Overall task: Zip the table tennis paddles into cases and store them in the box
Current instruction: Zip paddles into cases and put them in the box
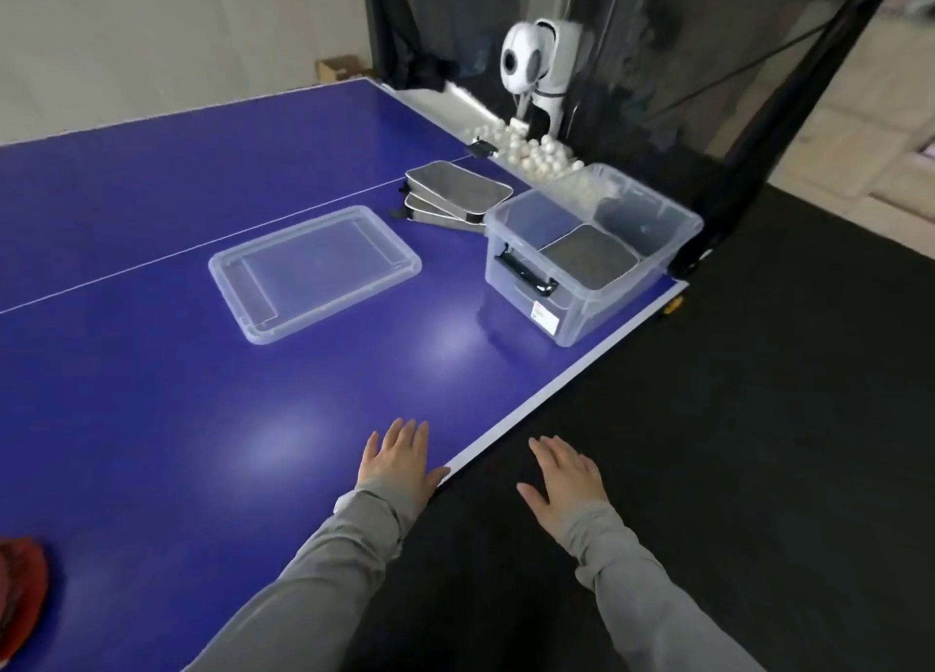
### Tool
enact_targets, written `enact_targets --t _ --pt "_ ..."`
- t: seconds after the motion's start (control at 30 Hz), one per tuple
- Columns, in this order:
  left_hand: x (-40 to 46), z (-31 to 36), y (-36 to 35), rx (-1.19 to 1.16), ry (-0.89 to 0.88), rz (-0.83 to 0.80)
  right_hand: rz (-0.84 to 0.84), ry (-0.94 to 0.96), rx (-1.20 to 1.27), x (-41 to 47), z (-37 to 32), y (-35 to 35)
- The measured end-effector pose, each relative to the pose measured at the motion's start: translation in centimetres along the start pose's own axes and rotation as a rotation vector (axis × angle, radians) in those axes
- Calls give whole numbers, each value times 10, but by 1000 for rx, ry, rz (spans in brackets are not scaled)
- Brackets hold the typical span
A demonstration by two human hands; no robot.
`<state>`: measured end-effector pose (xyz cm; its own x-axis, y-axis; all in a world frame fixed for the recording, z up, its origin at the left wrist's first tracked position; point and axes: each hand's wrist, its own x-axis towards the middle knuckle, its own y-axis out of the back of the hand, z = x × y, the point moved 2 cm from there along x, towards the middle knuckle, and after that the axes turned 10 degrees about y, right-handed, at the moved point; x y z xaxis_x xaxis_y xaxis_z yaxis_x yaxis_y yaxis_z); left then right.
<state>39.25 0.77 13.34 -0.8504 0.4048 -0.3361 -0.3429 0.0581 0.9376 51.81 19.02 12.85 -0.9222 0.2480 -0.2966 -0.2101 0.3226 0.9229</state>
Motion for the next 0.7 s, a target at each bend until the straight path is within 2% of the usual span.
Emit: enact_targets --t 0.27,0.53,0.7 --pt "36 153 39 -41 -114 103 66 -103 10 -12 125 60" --pt "122 208 95 -76 -56 236 156 -109 -10 55 206 126" --pt "202 235 120 -160 0 315 242 -17 -74 133 240 171"
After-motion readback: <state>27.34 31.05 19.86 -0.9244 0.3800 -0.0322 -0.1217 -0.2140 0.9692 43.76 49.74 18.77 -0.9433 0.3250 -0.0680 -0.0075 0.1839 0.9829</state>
